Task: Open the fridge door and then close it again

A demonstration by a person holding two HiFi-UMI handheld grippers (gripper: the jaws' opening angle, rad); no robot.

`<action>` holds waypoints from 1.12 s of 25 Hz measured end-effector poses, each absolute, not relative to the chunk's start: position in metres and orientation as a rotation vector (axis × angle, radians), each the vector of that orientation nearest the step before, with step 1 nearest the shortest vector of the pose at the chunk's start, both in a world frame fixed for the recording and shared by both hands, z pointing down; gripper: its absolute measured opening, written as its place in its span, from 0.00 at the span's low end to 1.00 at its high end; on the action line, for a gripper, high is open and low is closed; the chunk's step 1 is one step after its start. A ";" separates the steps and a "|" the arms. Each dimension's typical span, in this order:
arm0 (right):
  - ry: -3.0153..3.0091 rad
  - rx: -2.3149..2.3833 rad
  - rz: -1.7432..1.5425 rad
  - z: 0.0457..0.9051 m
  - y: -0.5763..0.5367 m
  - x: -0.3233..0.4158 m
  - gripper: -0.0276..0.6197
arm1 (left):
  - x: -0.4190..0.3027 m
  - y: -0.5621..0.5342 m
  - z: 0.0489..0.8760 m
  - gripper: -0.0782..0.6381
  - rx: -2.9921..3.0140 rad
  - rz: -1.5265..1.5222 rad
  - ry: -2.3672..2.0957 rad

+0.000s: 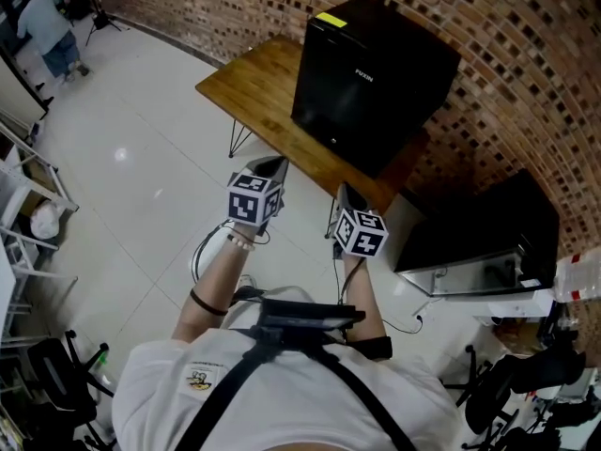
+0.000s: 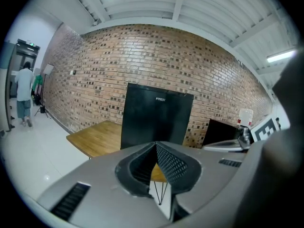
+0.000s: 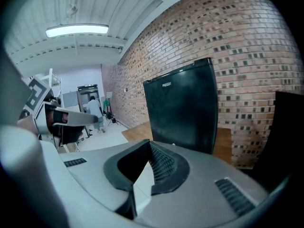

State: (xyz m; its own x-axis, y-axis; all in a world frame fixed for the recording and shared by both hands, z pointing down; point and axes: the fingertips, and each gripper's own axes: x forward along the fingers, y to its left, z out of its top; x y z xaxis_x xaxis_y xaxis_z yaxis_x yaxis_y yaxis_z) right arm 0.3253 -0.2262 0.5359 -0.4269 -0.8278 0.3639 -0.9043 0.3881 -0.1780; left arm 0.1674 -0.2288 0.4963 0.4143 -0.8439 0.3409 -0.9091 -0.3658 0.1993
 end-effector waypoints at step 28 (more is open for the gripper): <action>-2.117 1.893 1.070 0.652 -0.258 0.150 0.07 | 0.059 -0.389 0.365 0.37 2.770 0.176 -1.155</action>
